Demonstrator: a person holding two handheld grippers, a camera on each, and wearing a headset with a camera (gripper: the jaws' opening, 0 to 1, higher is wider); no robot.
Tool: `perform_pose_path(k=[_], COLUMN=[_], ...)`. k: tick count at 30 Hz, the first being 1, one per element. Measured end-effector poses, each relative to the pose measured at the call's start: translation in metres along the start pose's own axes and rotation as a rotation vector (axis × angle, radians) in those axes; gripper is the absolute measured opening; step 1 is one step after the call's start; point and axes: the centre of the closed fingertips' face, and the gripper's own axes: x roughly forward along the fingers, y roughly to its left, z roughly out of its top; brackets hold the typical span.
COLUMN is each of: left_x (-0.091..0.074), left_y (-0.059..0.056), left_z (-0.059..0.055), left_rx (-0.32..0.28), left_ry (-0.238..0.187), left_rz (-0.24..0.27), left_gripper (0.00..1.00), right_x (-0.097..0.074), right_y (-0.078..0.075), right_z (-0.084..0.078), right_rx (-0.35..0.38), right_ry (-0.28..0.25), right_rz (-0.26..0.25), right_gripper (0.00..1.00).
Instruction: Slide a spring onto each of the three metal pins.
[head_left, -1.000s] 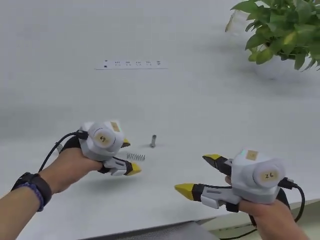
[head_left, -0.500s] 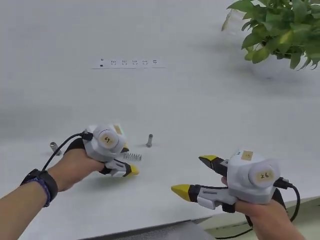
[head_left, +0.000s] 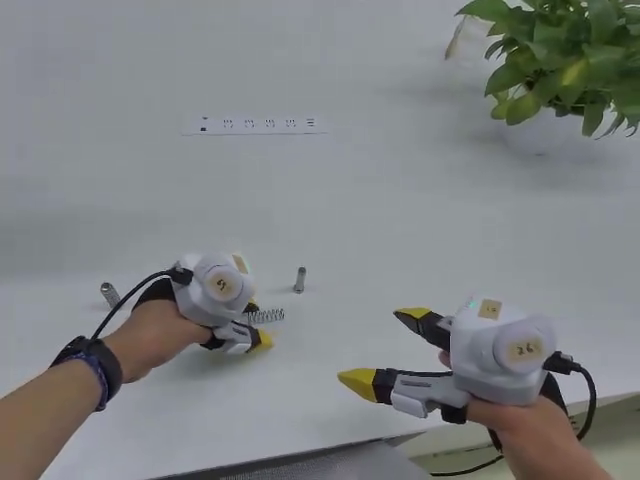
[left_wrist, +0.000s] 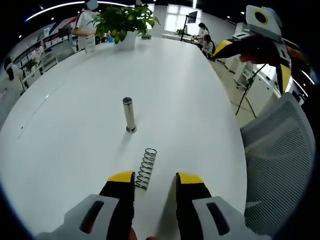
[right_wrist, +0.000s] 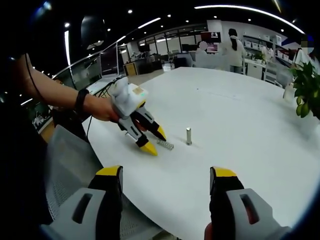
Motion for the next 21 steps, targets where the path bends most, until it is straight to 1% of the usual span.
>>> perform_pose_path(k=[1,2,3,5,7,8,10,14,16,18,21], left_x=[0.0,0.0,0.0,0.0,0.0,-0.001,0.0,-0.001,-0.002,-0.005,-0.008], left_y=[0.005,0.008,0.009,0.011,0.012,0.016,0.014,0.008,0.008,0.007,0.005], left_z=[0.0,0.0,0.001,0.001,-0.001,0.0,0.0,-0.003,-0.004,-0.002,0.0], left_rx=[0.002,0.002,-0.002,-0.007,-0.005,-0.008,-0.021,-0.035,-0.035,-0.049,-0.045], left_ry=[0.007,0.007,0.004,0.004,0.012,0.012,0.019,0.021,0.024,0.008,0.001], left_rz=[0.026,0.037,0.041,0.055,0.066,0.087,0.063,0.042,0.045,0.04,0.042], left_gripper=[0.21,0.18,0.15,0.12,0.04,0.03,0.03,0.02,0.02,0.02,0.02], right_x=[0.0,0.0,0.0,0.0,0.0,0.0,-0.001,-0.002,-0.002,-0.002,-0.001], right_y=[0.0,0.0,0.0,0.0,-0.001,-0.001,-0.003,-0.003,-0.003,-0.002,-0.002], right_z=[0.0,-0.001,0.0,0.0,0.0,-0.001,-0.002,-0.002,-0.002,-0.001,-0.001], right_rx=[-0.001,-0.003,-0.003,-0.002,-0.003,-0.003,-0.003,-0.002,-0.001,-0.001,-0.001], right_ry=[0.002,0.003,0.003,0.002,0.001,0.001,0.004,0.001,0.001,-0.002,-0.002], right_rz=[0.001,0.003,0.003,0.003,0.001,-0.001,-0.008,-0.007,-0.007,-0.007,-0.007], right_gripper=[0.7,0.7,0.7,0.7,0.7,0.69,0.69,0.69,0.69,0.69,0.69])
